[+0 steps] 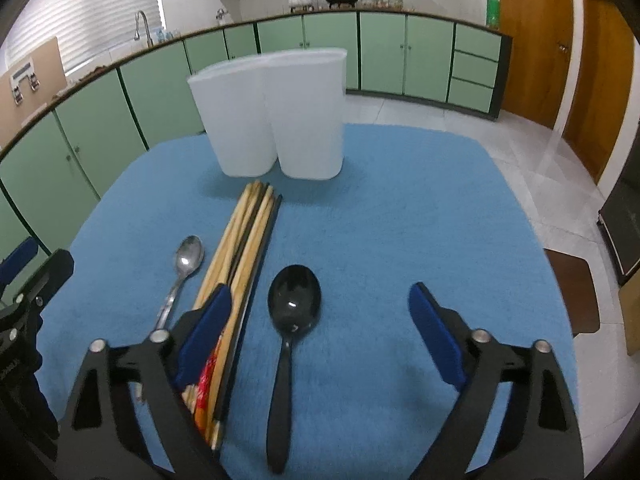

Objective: Organize utensils
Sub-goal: 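Lower the right tool onto the black spoon and close on its bowl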

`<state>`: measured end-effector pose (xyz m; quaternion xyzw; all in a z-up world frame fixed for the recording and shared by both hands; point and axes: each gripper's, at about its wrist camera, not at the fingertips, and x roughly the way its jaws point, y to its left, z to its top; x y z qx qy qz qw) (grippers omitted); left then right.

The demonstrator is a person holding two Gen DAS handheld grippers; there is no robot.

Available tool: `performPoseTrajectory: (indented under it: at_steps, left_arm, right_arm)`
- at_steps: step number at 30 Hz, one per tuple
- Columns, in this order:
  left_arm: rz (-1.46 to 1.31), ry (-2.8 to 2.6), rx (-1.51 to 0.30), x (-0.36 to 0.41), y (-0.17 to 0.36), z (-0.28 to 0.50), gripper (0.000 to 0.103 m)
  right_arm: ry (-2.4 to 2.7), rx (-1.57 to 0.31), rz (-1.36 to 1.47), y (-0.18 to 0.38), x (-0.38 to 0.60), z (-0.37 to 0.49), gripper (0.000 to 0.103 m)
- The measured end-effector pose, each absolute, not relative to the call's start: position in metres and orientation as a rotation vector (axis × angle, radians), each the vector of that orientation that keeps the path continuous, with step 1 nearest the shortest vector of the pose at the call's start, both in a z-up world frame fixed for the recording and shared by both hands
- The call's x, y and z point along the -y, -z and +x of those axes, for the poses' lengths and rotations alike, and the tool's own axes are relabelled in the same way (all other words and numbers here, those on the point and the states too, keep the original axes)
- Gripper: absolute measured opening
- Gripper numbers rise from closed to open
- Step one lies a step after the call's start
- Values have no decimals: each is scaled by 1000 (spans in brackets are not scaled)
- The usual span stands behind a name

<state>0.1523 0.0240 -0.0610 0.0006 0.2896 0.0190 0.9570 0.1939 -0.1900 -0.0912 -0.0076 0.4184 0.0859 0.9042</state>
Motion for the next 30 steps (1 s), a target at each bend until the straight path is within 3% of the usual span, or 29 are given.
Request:
performPoseTrajectory:
  at_steps: [10,13,15,17,30]
  left_arm:
    - [17,-28,-683,-22,81,184,97]
    - [23,-14,-720,-19,86,191,97]
    - [30,-2,-740,-15,88,194,97]
    - [34,16,-757,-13,87,198,97]
    - [86,44,-870,15,99,234,97]
  right_arm:
    - [-170,-937,-36,111,183,211,63]
    - [-175,-932,-53,111,180,211,53]
    - [-185,-930,-61,110,179,211,39]
    - [-190,-932,-68,109,180,211,34]
    - [-172,-936,-20,105,211,223,34]
